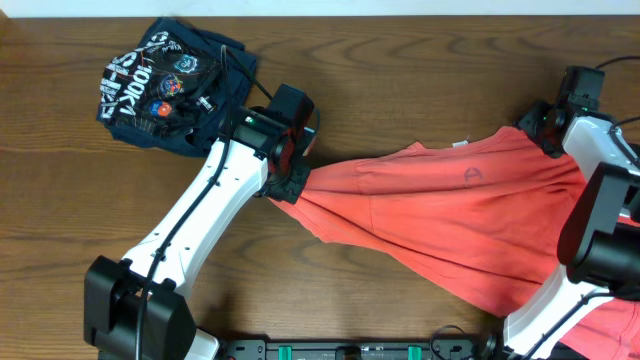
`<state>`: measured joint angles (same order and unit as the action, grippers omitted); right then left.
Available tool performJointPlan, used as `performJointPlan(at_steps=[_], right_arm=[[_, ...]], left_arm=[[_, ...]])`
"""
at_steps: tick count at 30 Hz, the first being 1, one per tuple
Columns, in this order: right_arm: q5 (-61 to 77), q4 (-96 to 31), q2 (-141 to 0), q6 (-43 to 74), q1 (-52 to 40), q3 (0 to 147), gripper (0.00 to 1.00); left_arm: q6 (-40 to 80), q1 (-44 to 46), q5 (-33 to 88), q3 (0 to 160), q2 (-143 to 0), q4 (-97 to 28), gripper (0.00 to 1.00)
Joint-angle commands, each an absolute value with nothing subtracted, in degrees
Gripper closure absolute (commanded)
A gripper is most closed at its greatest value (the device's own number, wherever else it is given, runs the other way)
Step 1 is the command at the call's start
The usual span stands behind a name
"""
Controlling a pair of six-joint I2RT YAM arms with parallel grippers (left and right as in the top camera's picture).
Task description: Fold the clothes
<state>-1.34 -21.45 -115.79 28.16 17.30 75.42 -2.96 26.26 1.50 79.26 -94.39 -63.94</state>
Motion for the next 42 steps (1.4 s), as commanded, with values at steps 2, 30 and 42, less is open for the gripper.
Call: performJointPlan(at_steps=[2, 30, 42], right_arm=[[-0.6, -21.3, -117.5, 29.7, 18.8, 75.1, 0.59], [33.2, -12.3, -91.9, 27.9, 18.0, 75.2, 0.99], [15.2, 10.7, -98.2, 30.6, -0.4, 75.2, 0.99]], left_arm=[[-2.5, 25.8, -0.5, 79.5, -94.4, -63.8, 0.94], [8.4, 23.5, -6.8, 79.5, -91.2, -71.1, 0.94], [16.4, 8.8, -12.5, 79.0, -85.3, -79.4, 0.94]])
